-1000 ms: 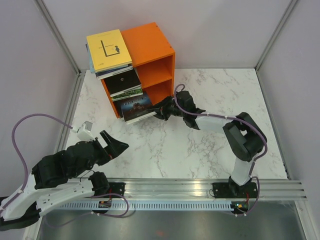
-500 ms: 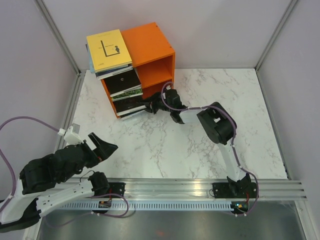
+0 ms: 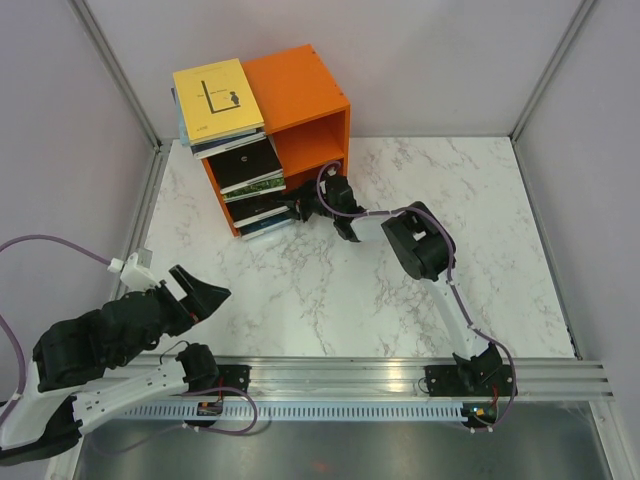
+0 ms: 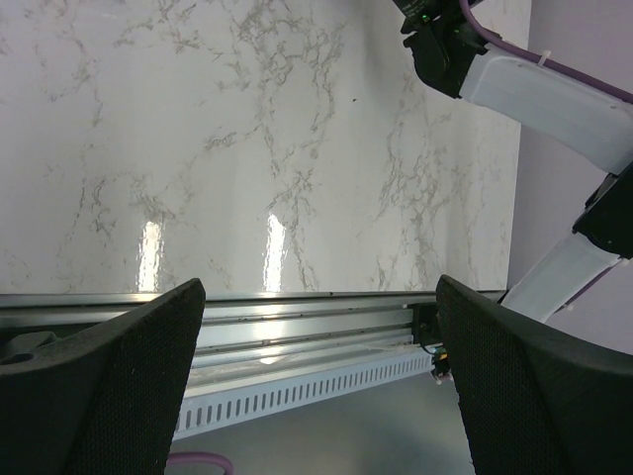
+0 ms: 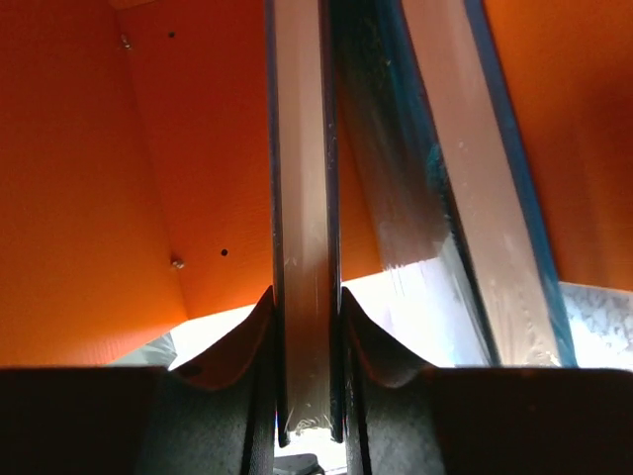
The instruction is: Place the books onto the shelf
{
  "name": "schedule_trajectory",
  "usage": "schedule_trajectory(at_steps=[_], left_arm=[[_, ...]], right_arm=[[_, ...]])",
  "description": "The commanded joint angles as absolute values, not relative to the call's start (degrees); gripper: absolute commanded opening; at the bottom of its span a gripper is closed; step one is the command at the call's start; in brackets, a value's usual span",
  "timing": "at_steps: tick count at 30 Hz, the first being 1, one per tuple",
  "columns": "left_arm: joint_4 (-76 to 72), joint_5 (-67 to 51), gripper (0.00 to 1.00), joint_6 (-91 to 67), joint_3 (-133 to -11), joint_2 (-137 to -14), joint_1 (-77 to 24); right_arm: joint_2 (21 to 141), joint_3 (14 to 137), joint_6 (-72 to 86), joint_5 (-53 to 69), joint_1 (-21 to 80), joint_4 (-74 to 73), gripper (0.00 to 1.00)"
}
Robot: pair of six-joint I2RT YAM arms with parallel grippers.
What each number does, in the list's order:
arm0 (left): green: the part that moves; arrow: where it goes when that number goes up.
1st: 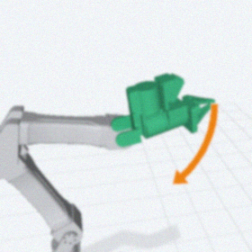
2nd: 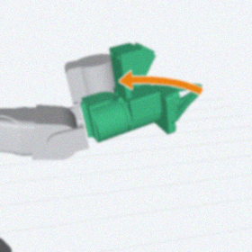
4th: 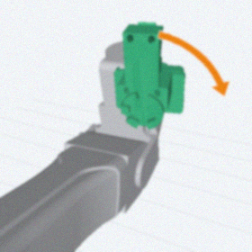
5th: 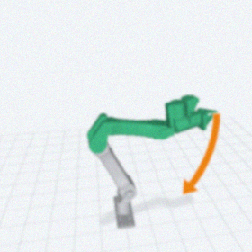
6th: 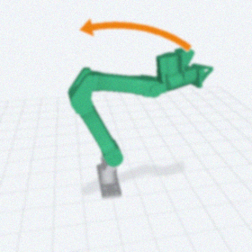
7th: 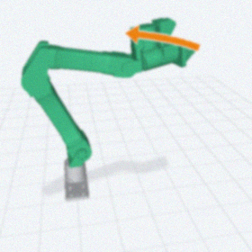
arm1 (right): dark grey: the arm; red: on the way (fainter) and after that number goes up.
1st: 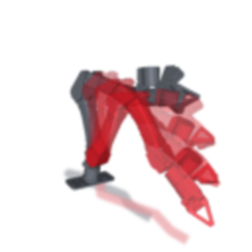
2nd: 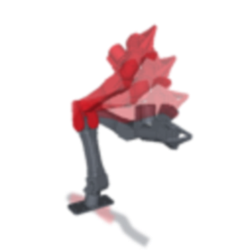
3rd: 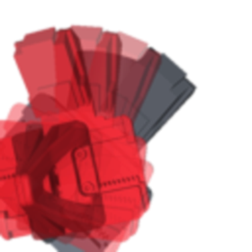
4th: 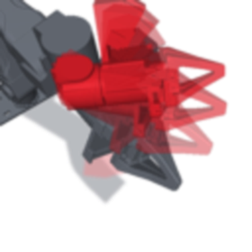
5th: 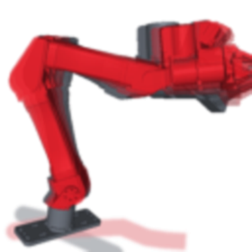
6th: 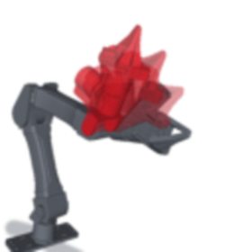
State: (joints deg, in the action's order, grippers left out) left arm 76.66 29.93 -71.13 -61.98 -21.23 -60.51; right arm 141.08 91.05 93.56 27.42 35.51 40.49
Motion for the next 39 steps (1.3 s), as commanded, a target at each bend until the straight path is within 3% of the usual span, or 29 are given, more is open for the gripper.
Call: schedule_trajectory(at_steps=[1,2,3,4,24,27,28,31,39], left_arm=[[81.56,32.70,1.00,-73.13,-63.54,-20.66,-60.82],[81.56,32.70,1.00,-73.13,-63.63,-20.65,-60.82],[81.56,32.70,1.00,-73.13,-63.72,-20.74,-60.82],[81.56,32.70,1.00,-73.13,-63.81,-20.66,-60.82],[82.09,32.70,1.00,-73.13,-60.30,-21.36,-60.82],[80.07,34.19,1.00,-77.61,-59.42,-21.45,-60.82],[79.46,33.84,1.00,-77.69,-58.98,-21.62,-60.82],[78.75,33.05,1.00,-77.78,-58.27,-22.41,-60.82],[76.99,32.34,1.00,-77.96,-58.18,-23.55,-60.82]], right_arm=[[140.80,94.05,93.52,30.49,36.39,43.95,0.04],[140.37,92.74,92.73,31.28,36.47,43.68,0.28],[139.06,91.94,92.12,31.64,36.39,43.07,0.39],[138.26,91.06,91.24,31.90,36.39,41.24,0.98],[126.48,78.23,78.49,38.23,34.89,25.31,0.98],[126.04,77.61,78.14,38.32,34.89,25.31,0.92],[126.12,77.69,78.13,38.32,34.98,25.40,0.82],[126.82,78.22,78.57,38.32,34.89,26.10,0.70],[129.29,81.03,83.23,38.50,35.24,30.85,0.59]])
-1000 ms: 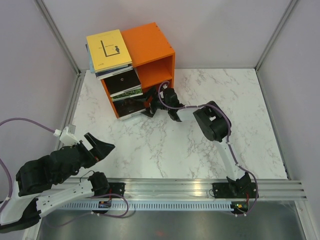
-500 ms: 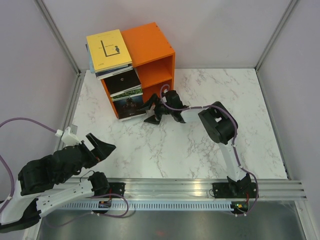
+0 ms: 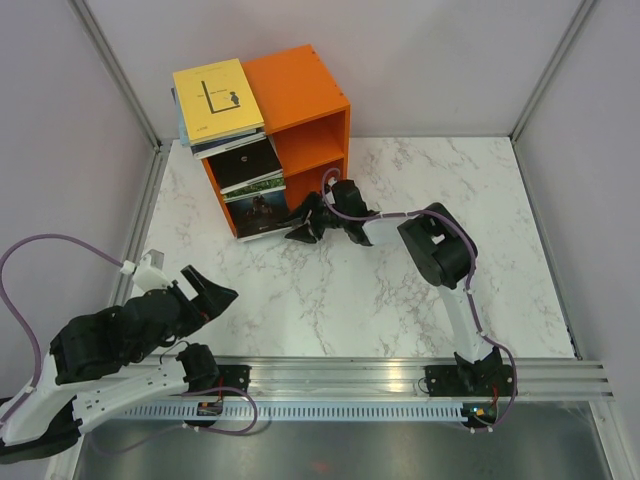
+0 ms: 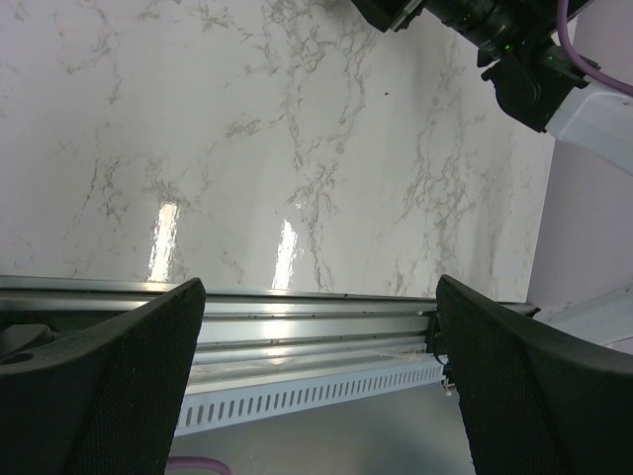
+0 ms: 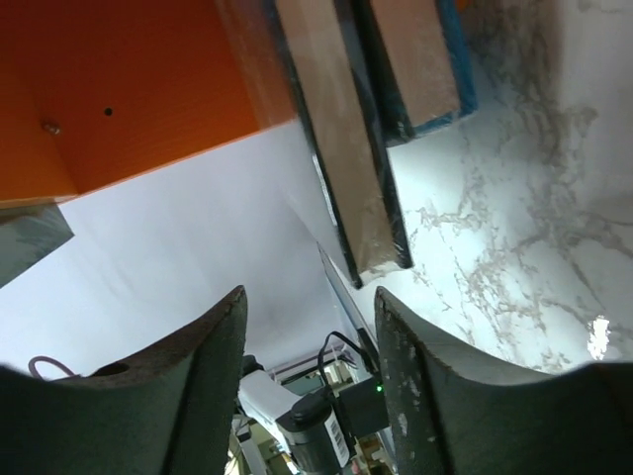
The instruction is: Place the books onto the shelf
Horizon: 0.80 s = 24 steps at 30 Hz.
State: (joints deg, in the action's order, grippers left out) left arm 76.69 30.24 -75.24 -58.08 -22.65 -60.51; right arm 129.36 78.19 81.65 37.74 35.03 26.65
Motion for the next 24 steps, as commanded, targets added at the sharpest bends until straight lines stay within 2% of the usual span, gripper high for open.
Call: schedule_trajectory(at_steps=[1,13,16,20,24], left_arm=[[76.99,32.34,1.00,-77.87,-58.27,-23.55,-60.82],[76.91,31.55,1.00,-77.96,-58.54,-23.82,-60.82],[76.99,31.29,1.00,-77.78,-58.80,-24.26,-60.82],[76.90,31.20,1.00,-77.61,-58.71,-24.78,-60.82],[76.73,31.55,1.00,-77.34,-58.45,-25.14,-60.82]], right_arm=[[129.55,82.25,83.41,38.50,35.16,30.85,0.56],[134.74,87.72,84.64,37.97,35.16,30.93,0.50],[133.60,84.48,87.97,38.50,35.07,39.34,0.50],[131.22,77.97,95.52,37.62,34.19,60.67,0.51],[129.20,72.53,103.15,37.44,33.05,74.94,0.56]])
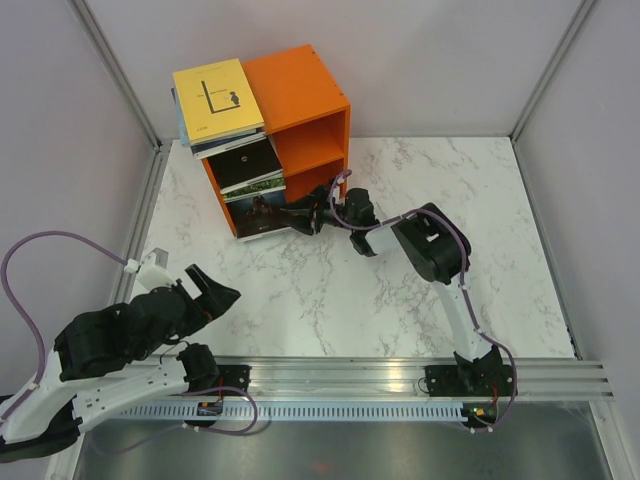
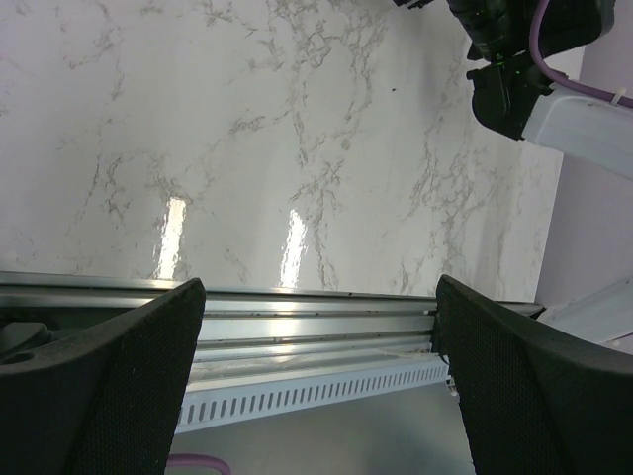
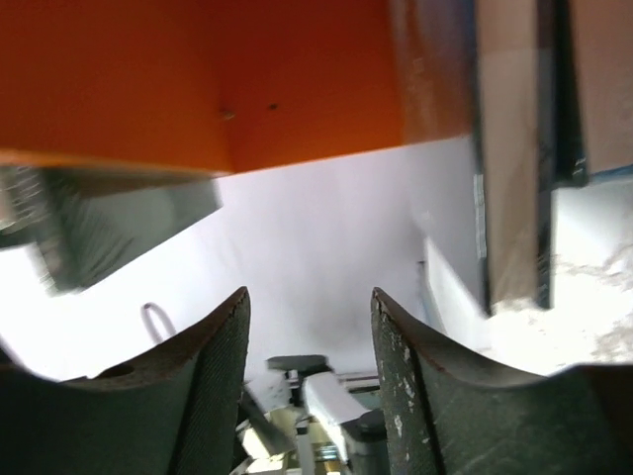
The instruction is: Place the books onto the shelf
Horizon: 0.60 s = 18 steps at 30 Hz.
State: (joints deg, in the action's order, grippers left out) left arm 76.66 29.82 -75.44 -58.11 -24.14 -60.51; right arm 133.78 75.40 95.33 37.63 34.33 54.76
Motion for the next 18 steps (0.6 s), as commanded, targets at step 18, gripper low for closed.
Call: schedule_trajectory(at_steps=[18], left_arm=[[76.99,35.32,1.00,-62.50,-65.20,-51.04,-60.82]], right_arm=[[89.07,65.88,40.31,26.07,33.21,-12.14,0.92]])
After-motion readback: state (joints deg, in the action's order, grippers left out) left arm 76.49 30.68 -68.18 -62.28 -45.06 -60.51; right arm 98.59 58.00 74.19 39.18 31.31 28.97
